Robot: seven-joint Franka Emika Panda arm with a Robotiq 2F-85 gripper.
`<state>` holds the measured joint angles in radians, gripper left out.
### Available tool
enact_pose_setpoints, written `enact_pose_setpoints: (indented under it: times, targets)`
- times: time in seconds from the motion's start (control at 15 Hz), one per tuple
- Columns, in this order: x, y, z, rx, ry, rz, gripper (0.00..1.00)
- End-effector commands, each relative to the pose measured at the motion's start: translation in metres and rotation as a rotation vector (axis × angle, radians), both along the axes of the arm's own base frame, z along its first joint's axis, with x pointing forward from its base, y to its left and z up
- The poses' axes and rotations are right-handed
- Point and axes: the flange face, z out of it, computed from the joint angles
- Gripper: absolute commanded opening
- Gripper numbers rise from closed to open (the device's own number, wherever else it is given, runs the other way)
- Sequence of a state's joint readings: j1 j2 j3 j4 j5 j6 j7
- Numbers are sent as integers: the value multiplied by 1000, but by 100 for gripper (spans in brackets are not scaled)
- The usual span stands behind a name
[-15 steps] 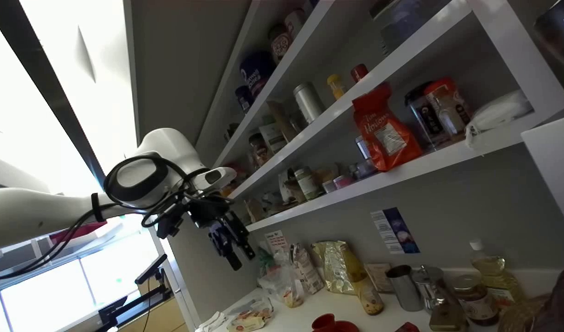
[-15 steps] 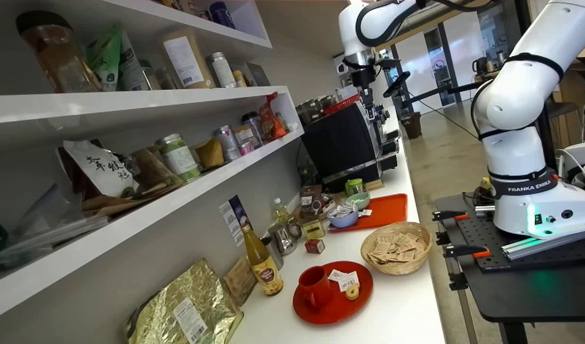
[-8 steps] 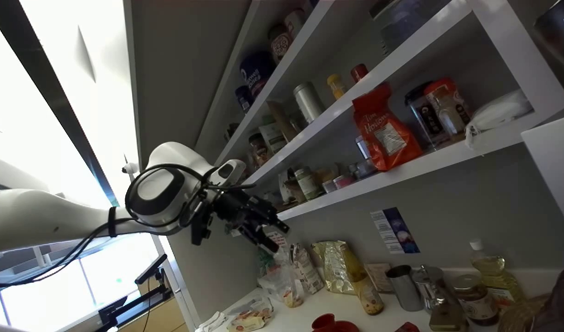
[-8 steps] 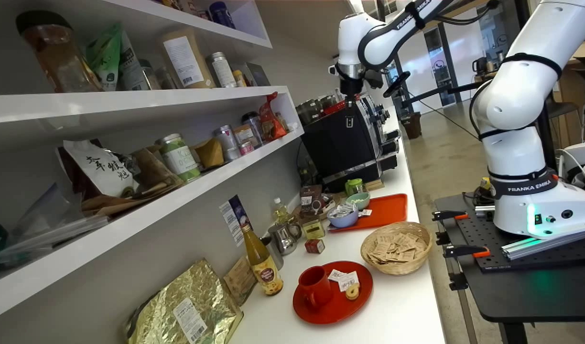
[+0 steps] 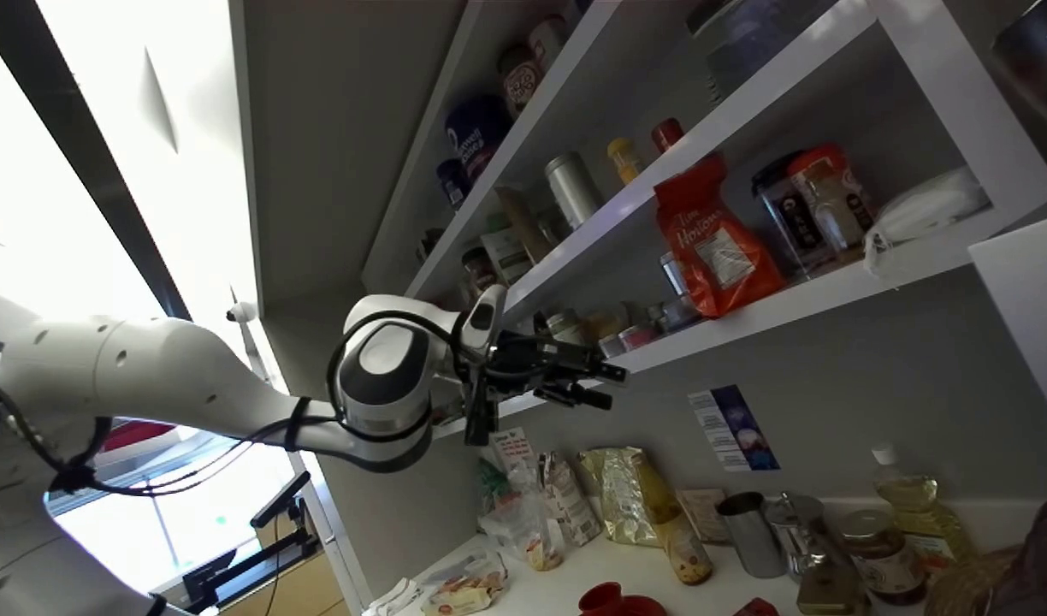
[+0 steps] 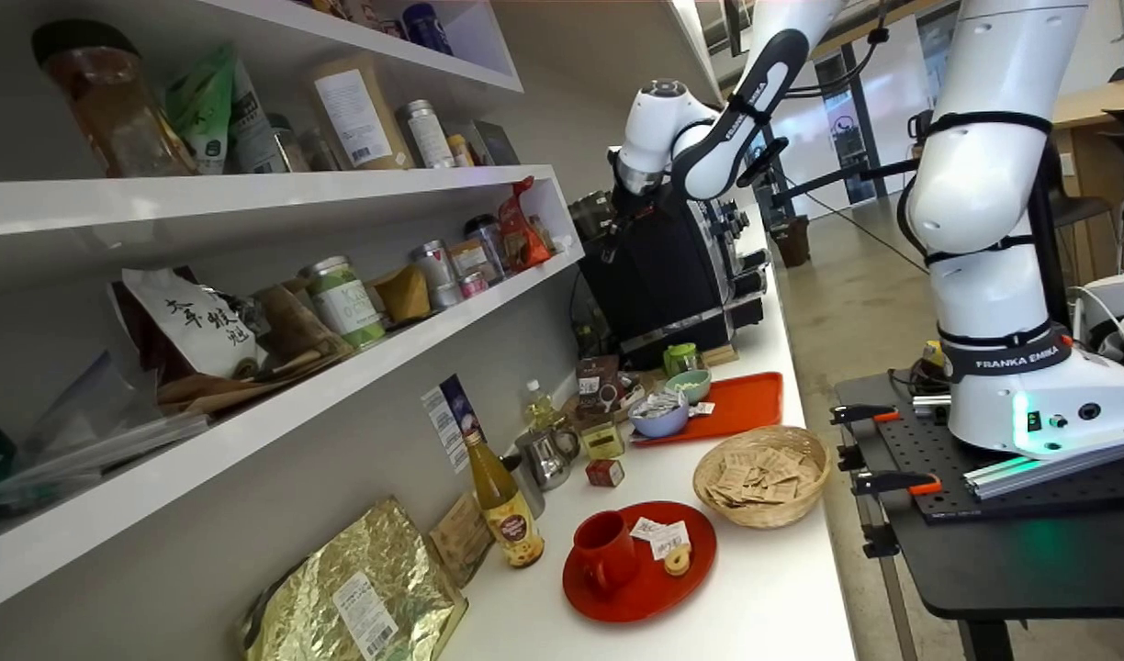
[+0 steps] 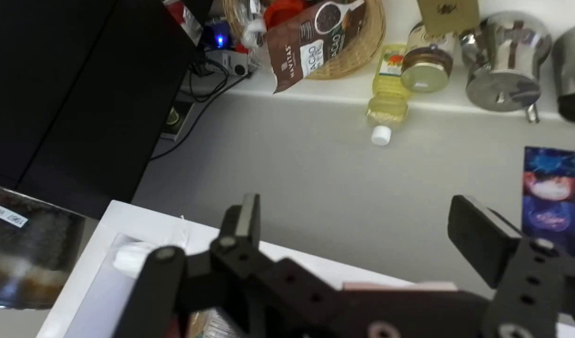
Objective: Remove the orange packet from the bottom shelf and put it on the counter
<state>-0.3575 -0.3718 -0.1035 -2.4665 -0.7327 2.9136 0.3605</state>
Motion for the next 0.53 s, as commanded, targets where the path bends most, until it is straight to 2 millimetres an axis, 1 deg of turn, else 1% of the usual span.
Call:
enact_pose_setpoints:
  times: [0.0, 0.13, 0.27, 0.47]
  targets:
    - [56, -24, 16, 47, -134, -117, 100]
    - [80, -28, 28, 56, -191, -165, 100]
    - [103, -20, 40, 67, -248, -183, 100]
    - [128, -7, 56, 52, -320, -191, 100]
